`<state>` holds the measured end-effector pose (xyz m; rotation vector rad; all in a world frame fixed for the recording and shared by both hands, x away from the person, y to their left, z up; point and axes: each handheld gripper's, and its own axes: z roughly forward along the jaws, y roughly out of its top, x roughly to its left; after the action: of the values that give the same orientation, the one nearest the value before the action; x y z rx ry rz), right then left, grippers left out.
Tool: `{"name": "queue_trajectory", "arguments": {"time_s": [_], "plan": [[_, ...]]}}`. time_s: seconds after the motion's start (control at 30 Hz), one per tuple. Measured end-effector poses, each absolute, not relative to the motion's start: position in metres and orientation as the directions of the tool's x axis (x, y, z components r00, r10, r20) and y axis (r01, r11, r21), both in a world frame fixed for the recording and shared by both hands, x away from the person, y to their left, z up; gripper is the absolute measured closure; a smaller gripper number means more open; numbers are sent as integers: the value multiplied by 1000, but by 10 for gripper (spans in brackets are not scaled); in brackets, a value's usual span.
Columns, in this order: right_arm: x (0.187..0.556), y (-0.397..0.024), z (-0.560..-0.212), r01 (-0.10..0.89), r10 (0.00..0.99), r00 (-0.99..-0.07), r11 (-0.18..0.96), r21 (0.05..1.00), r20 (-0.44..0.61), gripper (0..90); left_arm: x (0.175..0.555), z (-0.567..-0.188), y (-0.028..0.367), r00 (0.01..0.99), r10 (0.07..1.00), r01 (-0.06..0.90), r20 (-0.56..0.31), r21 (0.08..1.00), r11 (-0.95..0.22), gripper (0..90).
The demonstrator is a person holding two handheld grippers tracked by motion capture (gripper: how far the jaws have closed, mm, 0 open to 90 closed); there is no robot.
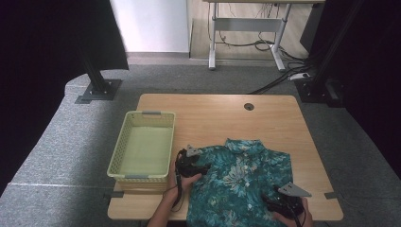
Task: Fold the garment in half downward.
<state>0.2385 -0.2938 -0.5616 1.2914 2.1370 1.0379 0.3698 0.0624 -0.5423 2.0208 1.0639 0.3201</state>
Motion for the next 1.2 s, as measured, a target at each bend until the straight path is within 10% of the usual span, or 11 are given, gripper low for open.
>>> {"name": "queue_trajectory", "arguments": {"time_s": [1.2], "plan": [[238,-300,-561,560,881,-473,289,776,14,336,410,-550,60,550,830,594,-99,745,-304,394]]}}
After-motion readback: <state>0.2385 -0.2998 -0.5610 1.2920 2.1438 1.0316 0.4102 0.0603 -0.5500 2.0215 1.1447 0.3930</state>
